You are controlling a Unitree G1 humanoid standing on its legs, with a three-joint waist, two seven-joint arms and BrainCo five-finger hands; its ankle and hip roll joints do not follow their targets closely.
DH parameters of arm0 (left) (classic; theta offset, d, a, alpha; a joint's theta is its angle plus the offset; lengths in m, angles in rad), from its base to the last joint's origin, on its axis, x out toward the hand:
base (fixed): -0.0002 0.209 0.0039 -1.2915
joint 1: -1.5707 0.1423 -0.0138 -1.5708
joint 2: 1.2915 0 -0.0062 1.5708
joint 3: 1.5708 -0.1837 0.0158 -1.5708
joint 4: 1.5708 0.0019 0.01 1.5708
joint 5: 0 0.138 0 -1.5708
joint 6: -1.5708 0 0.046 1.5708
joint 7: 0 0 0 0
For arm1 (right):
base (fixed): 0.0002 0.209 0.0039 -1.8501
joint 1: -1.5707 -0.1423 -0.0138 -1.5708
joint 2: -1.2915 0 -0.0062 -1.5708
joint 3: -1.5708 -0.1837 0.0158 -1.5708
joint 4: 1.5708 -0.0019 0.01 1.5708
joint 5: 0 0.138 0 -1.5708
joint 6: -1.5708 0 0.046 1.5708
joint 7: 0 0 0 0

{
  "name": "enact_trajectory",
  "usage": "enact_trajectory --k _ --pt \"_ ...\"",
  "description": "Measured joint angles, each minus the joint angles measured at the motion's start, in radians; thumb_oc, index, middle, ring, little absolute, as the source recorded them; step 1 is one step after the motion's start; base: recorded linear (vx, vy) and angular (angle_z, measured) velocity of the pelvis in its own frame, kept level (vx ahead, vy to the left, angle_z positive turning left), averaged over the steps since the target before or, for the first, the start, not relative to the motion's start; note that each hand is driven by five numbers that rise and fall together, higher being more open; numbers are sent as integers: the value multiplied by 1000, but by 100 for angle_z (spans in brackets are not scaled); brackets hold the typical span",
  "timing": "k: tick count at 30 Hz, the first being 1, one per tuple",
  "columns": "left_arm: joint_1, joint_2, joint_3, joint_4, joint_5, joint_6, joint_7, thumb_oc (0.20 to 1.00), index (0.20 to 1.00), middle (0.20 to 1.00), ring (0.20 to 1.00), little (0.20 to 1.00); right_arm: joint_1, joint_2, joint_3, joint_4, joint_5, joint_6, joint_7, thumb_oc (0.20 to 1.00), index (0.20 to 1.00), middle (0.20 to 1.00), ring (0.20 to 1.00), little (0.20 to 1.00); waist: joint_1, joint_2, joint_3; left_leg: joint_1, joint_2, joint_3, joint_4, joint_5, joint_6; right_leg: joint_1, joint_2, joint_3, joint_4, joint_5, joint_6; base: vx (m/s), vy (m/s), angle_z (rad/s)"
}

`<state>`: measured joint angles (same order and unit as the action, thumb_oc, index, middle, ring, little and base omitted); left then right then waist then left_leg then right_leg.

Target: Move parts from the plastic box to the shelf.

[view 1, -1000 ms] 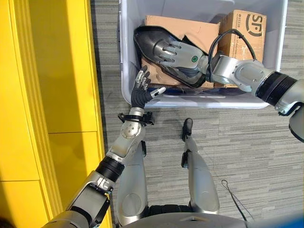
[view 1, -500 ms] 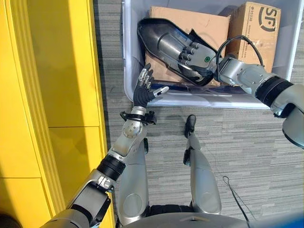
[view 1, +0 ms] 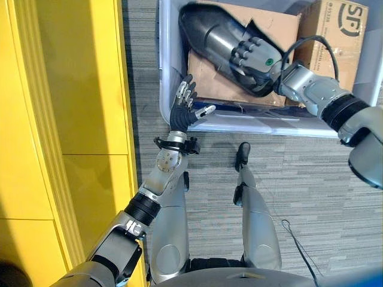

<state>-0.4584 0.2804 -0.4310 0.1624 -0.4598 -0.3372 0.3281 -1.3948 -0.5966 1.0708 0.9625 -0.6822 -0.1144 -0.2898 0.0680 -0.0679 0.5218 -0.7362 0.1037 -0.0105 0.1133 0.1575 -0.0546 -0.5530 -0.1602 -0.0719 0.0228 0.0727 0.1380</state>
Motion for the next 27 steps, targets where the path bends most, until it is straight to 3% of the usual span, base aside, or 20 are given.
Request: enact_trajectory --k 5,15,21,27 --pt "-8 -4 -1 0 -1 1 31 1000 1000 1000 1000 1000 38 129 -242 136 258 54 -74 1000 1000 1000 1000 1000 9 0 0 0 -3 -1 0 0 0 -2 -2 -1 6 -5 2 -3 26 2" --pt "-9 -18 -1 0 -2 2 71 1000 1000 1000 1000 1000 135 197 -336 43 505 43 -162 1000 1000 1000 1000 1000 3 0 0 0 -3 0 0 0 0 -4 -3 0 12 -10 1 0 0 0" --pt "-6 -22 -1 0 -3 3 75 1000 1000 1000 1000 1000 193 232 -356 -33 552 40 -177 1000 1000 1000 1000 1000 2 0 0 1 -3 -1 10 0 0 -3 -3 0 22 -13 2 0 0 0" --pt "1 -24 3 0 -2 4 107 1000 1000 1000 1000 1000 324 237 -361 -243 561 21 -176 1000 1000 1000 1000 1000 -15 -2 1 10 -3 -2 12 0 1 2 -3 1 35 -16 1 0 0 0"
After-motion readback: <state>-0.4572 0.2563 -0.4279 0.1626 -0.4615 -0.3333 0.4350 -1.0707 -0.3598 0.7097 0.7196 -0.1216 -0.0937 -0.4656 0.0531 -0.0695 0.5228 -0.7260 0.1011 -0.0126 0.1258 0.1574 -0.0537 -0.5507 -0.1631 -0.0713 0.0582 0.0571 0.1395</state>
